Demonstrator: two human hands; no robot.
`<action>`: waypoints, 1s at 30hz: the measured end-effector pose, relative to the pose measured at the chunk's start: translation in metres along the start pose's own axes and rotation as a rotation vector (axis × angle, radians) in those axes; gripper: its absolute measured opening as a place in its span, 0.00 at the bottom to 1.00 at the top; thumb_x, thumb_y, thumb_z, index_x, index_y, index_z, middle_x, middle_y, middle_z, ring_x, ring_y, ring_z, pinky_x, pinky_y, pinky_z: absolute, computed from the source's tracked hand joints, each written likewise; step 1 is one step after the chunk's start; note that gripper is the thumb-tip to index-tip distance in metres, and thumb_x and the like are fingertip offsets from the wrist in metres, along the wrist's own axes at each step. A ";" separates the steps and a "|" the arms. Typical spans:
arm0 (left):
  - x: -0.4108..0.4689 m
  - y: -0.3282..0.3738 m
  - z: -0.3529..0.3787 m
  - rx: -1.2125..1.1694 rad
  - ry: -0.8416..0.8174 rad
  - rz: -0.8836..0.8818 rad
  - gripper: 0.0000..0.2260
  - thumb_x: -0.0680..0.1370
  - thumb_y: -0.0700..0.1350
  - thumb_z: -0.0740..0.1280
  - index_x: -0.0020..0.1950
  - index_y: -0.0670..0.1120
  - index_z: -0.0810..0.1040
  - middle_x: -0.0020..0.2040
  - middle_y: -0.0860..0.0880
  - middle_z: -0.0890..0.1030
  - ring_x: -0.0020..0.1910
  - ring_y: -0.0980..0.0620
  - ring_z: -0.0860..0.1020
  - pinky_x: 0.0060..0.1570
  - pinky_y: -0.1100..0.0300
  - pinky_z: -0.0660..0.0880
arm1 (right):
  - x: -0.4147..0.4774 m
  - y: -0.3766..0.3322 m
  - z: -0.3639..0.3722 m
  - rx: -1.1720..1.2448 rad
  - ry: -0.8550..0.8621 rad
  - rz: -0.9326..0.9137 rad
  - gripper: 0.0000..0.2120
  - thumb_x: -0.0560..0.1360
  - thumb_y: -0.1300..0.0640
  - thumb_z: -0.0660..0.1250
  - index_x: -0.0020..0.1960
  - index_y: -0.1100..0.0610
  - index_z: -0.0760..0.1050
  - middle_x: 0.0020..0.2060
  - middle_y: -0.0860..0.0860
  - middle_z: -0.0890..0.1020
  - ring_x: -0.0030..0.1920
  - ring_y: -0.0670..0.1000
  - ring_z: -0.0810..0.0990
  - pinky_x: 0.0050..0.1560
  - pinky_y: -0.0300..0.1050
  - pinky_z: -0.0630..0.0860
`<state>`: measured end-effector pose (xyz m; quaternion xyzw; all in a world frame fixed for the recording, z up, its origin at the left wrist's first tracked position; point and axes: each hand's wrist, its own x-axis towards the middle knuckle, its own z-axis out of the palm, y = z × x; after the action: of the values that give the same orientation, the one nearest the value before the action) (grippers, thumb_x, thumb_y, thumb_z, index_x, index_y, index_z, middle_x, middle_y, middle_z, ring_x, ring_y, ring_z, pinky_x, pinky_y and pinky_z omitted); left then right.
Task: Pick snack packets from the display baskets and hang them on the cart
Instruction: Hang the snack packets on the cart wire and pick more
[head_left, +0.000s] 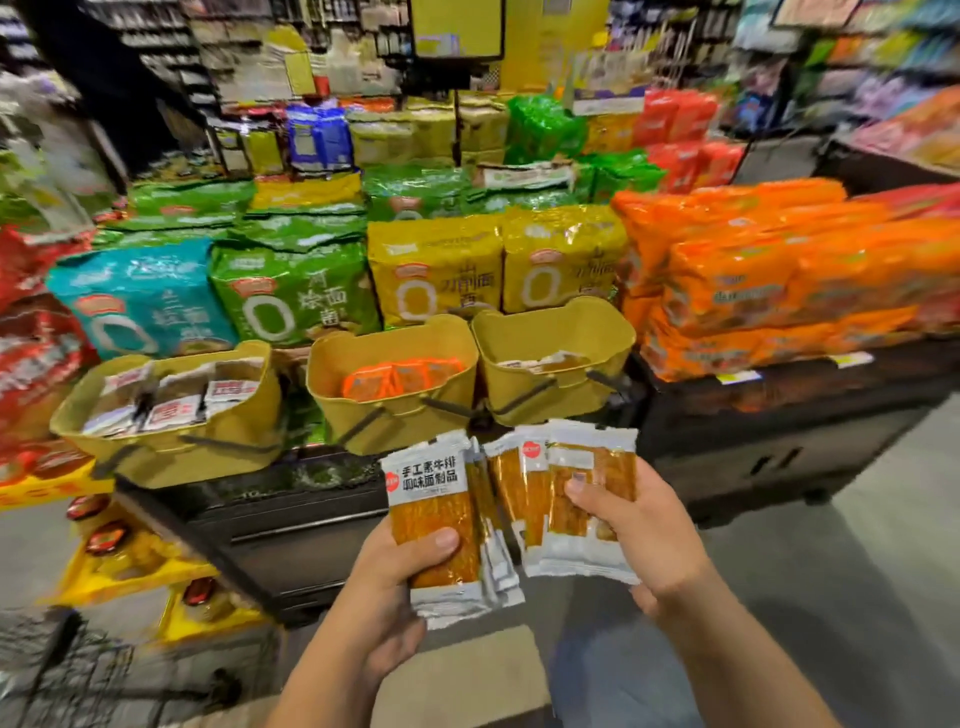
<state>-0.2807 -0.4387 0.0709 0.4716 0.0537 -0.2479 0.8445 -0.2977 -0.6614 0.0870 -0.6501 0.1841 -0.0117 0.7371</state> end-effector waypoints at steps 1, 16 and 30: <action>0.005 0.000 0.006 0.013 -0.003 -0.002 0.48 0.46 0.44 0.89 0.64 0.37 0.77 0.58 0.30 0.81 0.48 0.35 0.85 0.44 0.42 0.84 | 0.003 -0.002 -0.006 0.028 0.007 0.008 0.14 0.77 0.62 0.72 0.61 0.51 0.79 0.52 0.49 0.87 0.54 0.52 0.86 0.62 0.60 0.79; 0.186 0.072 0.009 0.138 -0.121 0.020 0.36 0.60 0.34 0.80 0.67 0.40 0.75 0.54 0.35 0.85 0.46 0.39 0.86 0.40 0.48 0.83 | 0.138 -0.050 0.005 -0.158 0.099 -0.068 0.14 0.76 0.64 0.72 0.60 0.53 0.80 0.51 0.50 0.87 0.52 0.53 0.86 0.57 0.55 0.81; 0.292 0.157 -0.055 0.131 0.041 0.078 0.33 0.62 0.37 0.81 0.66 0.42 0.76 0.52 0.40 0.86 0.49 0.39 0.86 0.41 0.51 0.83 | 0.381 -0.019 -0.008 -0.757 0.272 0.010 0.26 0.63 0.39 0.76 0.53 0.55 0.78 0.52 0.53 0.86 0.53 0.55 0.84 0.54 0.53 0.80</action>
<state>0.0551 -0.4325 0.0669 0.5326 0.0361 -0.2082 0.8196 0.0591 -0.7698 0.0070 -0.8672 0.2746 -0.0254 0.4146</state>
